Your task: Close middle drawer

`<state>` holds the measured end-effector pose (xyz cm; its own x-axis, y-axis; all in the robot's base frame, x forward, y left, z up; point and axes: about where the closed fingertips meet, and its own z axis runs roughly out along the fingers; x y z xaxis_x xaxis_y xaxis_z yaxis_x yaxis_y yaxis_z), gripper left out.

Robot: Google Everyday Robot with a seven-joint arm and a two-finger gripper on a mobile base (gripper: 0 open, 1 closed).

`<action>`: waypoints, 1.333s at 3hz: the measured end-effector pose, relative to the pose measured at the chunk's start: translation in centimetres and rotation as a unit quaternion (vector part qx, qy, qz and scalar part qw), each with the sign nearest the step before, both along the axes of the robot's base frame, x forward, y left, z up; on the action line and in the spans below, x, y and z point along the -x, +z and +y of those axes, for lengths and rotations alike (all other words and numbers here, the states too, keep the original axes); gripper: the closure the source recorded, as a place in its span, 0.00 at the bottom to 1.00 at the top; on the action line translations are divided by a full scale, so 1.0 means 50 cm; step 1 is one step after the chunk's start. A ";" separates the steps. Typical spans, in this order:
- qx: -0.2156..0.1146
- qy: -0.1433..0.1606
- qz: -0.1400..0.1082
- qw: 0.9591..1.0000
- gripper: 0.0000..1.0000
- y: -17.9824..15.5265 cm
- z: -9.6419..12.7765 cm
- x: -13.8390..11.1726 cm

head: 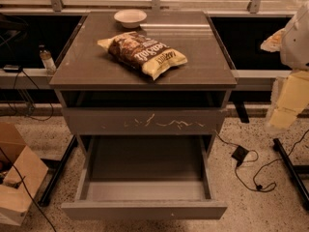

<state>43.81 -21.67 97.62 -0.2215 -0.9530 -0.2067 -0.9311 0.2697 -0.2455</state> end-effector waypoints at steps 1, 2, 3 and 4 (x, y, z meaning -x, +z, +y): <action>0.000 0.000 0.000 1.000 0.01 0.000 0.000 0.000; 0.000 0.000 0.000 1.000 0.23 0.000 0.000 0.000; -0.039 -0.004 0.031 0.999 0.46 -0.059 0.013 0.022; -0.092 -0.005 0.111 0.989 0.77 -0.216 0.047 0.079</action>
Offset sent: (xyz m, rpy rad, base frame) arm 0.0000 0.0000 0.0000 0.0000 0.0000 0.0000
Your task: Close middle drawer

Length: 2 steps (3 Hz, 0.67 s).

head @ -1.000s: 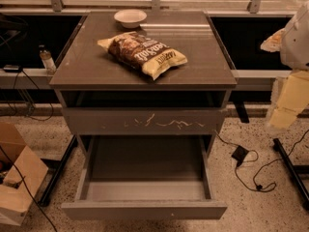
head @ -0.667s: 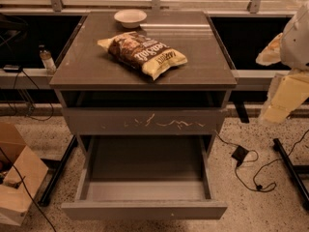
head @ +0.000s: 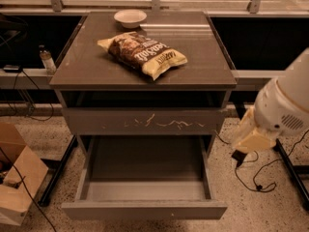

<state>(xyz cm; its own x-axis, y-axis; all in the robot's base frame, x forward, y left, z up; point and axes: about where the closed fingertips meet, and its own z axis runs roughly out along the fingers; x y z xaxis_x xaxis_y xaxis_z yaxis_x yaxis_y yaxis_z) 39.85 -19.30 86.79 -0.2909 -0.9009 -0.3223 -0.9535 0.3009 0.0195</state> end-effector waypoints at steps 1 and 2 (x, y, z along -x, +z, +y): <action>-0.031 0.002 0.063 0.998 0.98 -0.106 -0.005 0.031; -0.033 0.002 0.070 0.997 1.00 -0.118 -0.005 0.033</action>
Offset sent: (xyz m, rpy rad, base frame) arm -0.0138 -0.0022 -0.0463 0.0539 0.1095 0.0032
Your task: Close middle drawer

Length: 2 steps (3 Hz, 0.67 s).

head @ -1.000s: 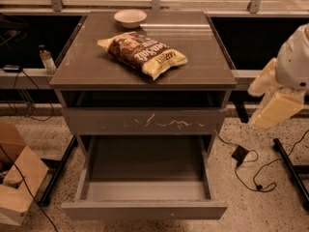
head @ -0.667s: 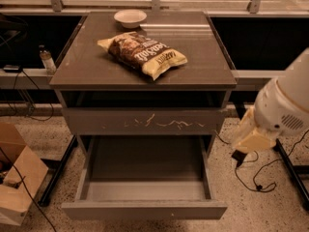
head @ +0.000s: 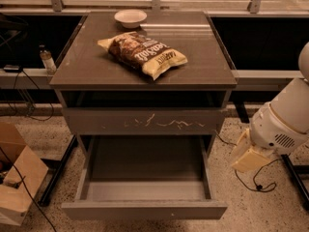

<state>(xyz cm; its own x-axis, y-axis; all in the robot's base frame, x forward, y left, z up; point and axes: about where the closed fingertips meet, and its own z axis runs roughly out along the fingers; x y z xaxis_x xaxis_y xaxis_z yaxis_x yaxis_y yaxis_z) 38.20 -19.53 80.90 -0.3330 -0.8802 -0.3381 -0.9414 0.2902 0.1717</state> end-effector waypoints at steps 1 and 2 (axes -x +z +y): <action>-0.009 -0.005 0.024 1.000 1.00 -0.055 0.006 0.005; -0.045 -0.018 0.053 0.997 1.00 -0.154 0.031 0.021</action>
Offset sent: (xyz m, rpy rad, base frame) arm -0.0156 0.0348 -0.1575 0.2082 0.1713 -0.1018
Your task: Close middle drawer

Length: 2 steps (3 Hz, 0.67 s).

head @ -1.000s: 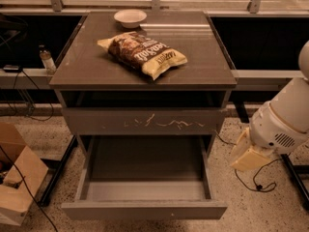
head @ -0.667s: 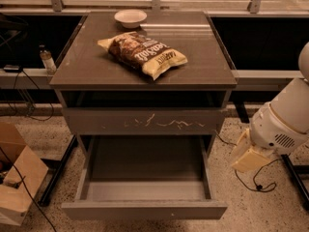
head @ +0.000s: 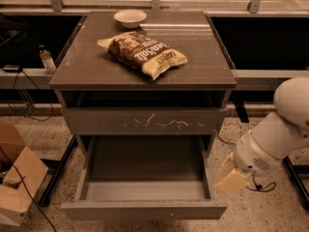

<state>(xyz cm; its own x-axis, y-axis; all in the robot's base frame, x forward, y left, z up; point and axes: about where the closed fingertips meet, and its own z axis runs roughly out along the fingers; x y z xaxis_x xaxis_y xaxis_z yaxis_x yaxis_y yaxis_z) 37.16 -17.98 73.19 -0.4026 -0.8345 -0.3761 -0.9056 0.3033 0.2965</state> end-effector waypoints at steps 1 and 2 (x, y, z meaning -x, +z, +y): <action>-0.043 -0.022 0.027 0.998 1.00 -0.124 0.043 0.010; -0.083 -0.043 0.053 0.994 1.00 -0.248 0.086 0.017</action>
Offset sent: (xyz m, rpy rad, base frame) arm -0.0098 0.0684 -0.2037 0.2768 0.1747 -0.1467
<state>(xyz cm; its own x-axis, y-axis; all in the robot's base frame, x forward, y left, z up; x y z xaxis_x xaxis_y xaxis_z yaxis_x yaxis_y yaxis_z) 36.32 -13.70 60.81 -0.5144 -0.7251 -0.4578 -0.8393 0.3163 0.4421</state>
